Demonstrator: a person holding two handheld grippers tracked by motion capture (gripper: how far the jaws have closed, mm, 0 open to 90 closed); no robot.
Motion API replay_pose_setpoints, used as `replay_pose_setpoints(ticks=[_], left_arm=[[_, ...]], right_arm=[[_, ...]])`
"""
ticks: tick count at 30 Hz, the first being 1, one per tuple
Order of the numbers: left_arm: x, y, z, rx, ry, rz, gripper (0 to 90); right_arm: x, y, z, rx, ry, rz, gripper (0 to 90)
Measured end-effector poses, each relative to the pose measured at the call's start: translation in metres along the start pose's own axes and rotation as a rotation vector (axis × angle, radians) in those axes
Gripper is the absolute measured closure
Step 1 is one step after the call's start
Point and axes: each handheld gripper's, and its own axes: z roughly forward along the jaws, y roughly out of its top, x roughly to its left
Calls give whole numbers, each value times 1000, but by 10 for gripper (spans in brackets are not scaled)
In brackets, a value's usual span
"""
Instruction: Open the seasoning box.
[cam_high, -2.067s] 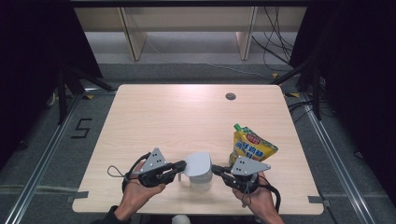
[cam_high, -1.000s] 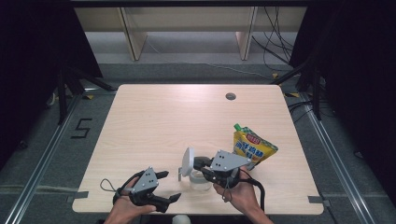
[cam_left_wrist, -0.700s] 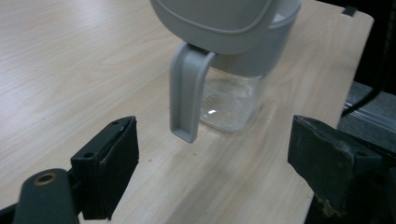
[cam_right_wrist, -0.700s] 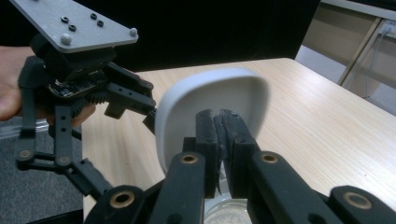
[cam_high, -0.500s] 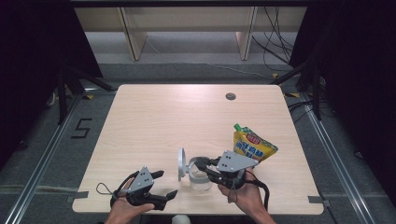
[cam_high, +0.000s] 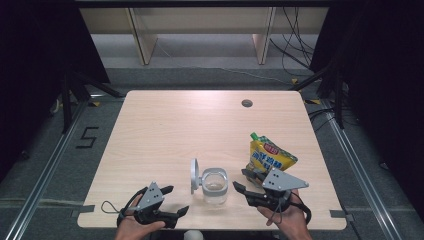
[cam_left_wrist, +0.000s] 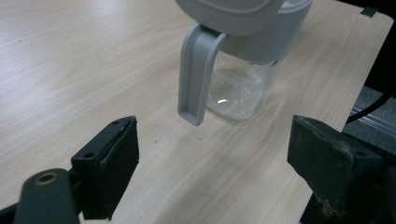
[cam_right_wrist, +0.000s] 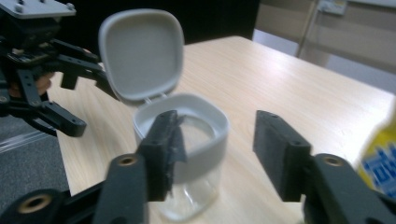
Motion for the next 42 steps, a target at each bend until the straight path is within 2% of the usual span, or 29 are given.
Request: replay_pose_setpoints(ticks=[1,2,3,6,7,8,9,10,11,12,14,15,17,19,20,21,22,23,24,25,28,29,32,34,36,37,39,40,42], left_arm=[[0,-1,0,3,5,0,167],[0,-1,0,16,10,9,166],[-1,-2,1,21,6,6,167],[0,-2,1,44,21,32,167],[-1,-3,1,43,14,22,167],[-1,-3,2,38,13,17,166],[0,-3,2,42,13,16,166],[0,-3,1,46,15,23,166],[0,-3,1,41,16,18,166],[0,-3,1,39,19,17,166],[1,-2,-1,48,27,28,166],[1,-2,-1,48,21,28,166],[0,-1,0,24,19,6,166],[1,-1,-1,34,19,10,166],[3,0,-1,52,16,50,166],[2,0,-1,51,17,49,166],[2,0,-1,50,16,52,166],[1,0,0,28,12,37,166],[0,0,0,32,18,17,166],[0,0,-1,39,18,22,166],[1,1,-1,34,22,13,166],[3,1,-1,36,24,27,166],[2,1,0,34,25,5,166],[2,1,0,38,20,5,166],[3,2,0,36,9,25,166],[1,2,1,35,11,-4,166],[1,2,2,45,13,9,166],[2,2,1,52,18,22,166],[1,2,2,55,16,21,166]], right_arm=[[-3,-3,-2,-9,1,-6,463],[-3,-6,-5,-9,-28,9,441],[-4,-8,-9,3,-33,40,424],[-7,-15,-18,15,-59,89,397],[-7,-17,-22,28,-77,105,386],[-6,-19,-23,13,-83,126,377],[-10,-21,-27,20,-105,93,374],[-7,-23,-31,38,-104,148,368],[-11,-25,-32,20,-111,116,358],[-12,-26,-35,26,-119,105,357],[-11,-31,-40,38,-106,150,357],[-13,-35,-42,33,-109,135,354],[-17,-40,-48,52,-138,130,346],[-19,-46,-52,45,-158,170,338],[-23,-48,-52,43,-156,159,333],[-24,-51,-52,62,-185,165,332],[-26,-53,-52,76,-184,163,331],[-26,-56,-52,90,-198,172,323],[-30,-60,-50,91,-202,167,311],[-30,-61,-50,98,-207,176,304],[-34,-65,-51,97,-201,186,295],[-35,-65,-50,99,-205,186,283],[-39,-68,-49,110,-228,164,250],[-40,-69,-48,109,-226,192,197],[-43,-71,-47,119,-220,185,159],[-43,-72,-47,124,-217,189,165],[-43,-73,-45,138,-200,192,164],[-44,-73,-44,151,-195,177,166],[-43,-72,-41,143,-199,190,165]])
